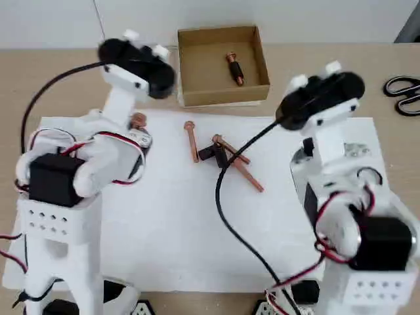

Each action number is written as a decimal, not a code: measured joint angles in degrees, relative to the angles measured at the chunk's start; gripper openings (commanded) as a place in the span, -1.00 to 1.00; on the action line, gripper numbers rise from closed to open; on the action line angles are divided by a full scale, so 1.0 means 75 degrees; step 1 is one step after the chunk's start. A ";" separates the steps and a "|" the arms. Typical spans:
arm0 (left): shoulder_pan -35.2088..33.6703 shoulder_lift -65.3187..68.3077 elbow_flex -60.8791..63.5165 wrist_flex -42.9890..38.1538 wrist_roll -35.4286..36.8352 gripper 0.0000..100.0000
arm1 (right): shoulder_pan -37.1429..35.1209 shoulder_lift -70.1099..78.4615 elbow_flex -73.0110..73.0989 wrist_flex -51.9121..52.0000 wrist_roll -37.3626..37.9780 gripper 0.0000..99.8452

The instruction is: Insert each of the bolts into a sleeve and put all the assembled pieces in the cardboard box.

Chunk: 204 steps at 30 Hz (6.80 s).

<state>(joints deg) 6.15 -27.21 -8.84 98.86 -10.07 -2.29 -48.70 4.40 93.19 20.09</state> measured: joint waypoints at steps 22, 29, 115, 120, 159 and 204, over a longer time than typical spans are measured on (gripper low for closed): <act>-0.1090 -0.0117 -0.0012 0.0070 0.0164 -0.99 | -0.0012 -0.5697 0.6107 -0.4958 -0.1289 -0.99; -0.1102 -0.1032 0.0457 -0.0481 0.0551 -0.99 | -0.0246 -0.7092 0.9225 -0.6576 -0.1289 -0.99; 0.2919 -0.2215 0.7443 -0.8111 0.6142 -0.99 | -0.3833 -0.7244 1.2214 -0.7584 -0.2544 -0.99; 0.2954 -0.2239 0.7807 -0.8229 0.6177 -0.99 | -0.3856 -0.7232 1.2214 -0.7560 -0.2544 -0.99; 0.3411 -0.2368 0.8229 -0.8440 0.5169 -0.99 | -0.3845 -0.7232 1.2214 -0.7549 -0.2544 -0.99; 0.3516 -0.2462 0.8100 -0.7174 0.5345 -0.99 | -0.3868 -0.7221 1.2214 -0.7549 -0.2567 -0.99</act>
<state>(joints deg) 32.53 -45.67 51.91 45.05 30.02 -31.30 -102.86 96.00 36.57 0.84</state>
